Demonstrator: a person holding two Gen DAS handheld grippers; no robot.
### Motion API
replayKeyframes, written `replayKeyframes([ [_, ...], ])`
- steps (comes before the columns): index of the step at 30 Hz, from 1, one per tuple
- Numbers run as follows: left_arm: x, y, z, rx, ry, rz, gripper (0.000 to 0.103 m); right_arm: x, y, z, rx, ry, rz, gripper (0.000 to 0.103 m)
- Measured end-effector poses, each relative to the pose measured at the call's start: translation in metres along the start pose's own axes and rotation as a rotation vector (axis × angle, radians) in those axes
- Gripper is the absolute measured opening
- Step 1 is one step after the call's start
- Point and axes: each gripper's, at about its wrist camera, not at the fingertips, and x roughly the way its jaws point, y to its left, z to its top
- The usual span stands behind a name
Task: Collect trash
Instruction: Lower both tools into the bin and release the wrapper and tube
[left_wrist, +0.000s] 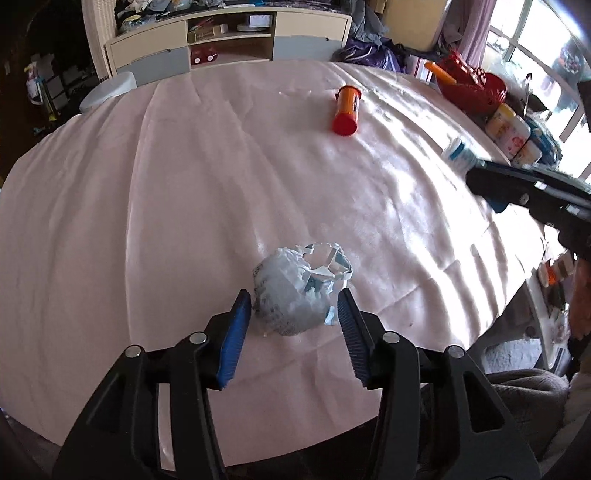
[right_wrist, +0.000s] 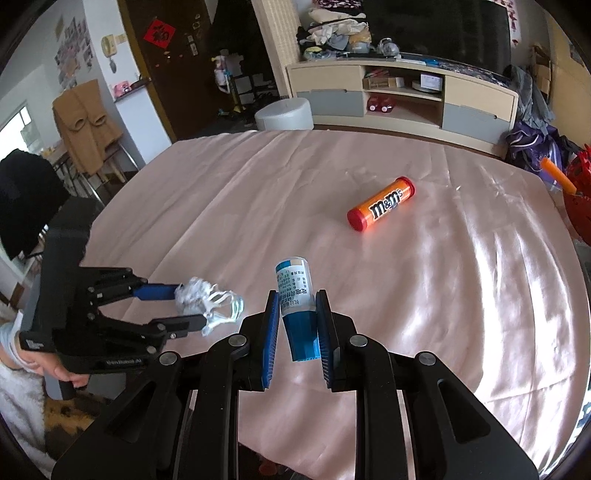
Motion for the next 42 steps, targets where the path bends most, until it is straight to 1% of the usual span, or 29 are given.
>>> replayKeyframes([
  [3,-0.003,0.0,0.001,-0.005,-0.008,-0.018,0.044,0.001,-0.001,-0.002,0.001,0.004,0.001,0.021],
  [5,-0.003,0.0,0.0,-0.005,-0.005,-0.024,0.026,0.002,0.0,-0.003,0.003,0.006,0.002,0.021],
  [8,-0.005,0.0,-0.004,0.001,-0.002,-0.024,0.02,0.002,0.0,-0.004,0.0,0.009,0.005,0.021],
  [10,-0.011,-0.001,-0.006,0.006,-0.011,-0.02,0.019,0.0,0.002,-0.007,-0.005,0.009,0.009,0.021],
  [15,-0.033,-0.002,-0.015,0.008,-0.069,0.007,0.017,-0.003,0.008,-0.011,-0.017,0.01,0.029,0.021],
  [17,-0.038,-0.003,-0.018,0.006,-0.072,-0.003,0.016,-0.003,0.015,-0.016,-0.035,0.02,0.051,0.021],
  [20,-0.043,-0.007,-0.026,0.004,-0.068,-0.011,0.016,-0.001,0.027,-0.022,-0.069,0.034,0.059,0.021],
  [23,-0.048,-0.012,-0.037,0.0,-0.065,-0.022,0.016,-0.002,0.031,-0.029,-0.065,0.046,0.077,0.021],
  [26,-0.045,-0.018,-0.051,0.004,-0.023,-0.052,0.016,-0.004,0.033,-0.04,-0.06,0.065,0.094,0.021],
  [29,-0.034,-0.023,-0.067,-0.007,0.03,-0.075,0.016,-0.004,0.038,-0.055,-0.059,0.09,0.118,0.021],
  [31,-0.034,-0.025,-0.077,-0.017,0.026,-0.079,0.016,-0.006,0.041,-0.066,-0.057,0.103,0.135,0.021],
  [35,-0.041,-0.029,-0.092,-0.049,0.031,-0.139,0.015,-0.013,0.046,-0.094,-0.04,0.13,0.17,0.021],
  [38,-0.042,-0.035,-0.104,-0.049,0.039,-0.155,0.015,-0.014,0.046,-0.114,-0.014,0.158,0.192,0.021],
  [42,-0.023,-0.041,-0.123,-0.063,0.121,-0.196,0.015,-0.01,0.039,-0.132,0.032,0.191,0.207,0.021],
])
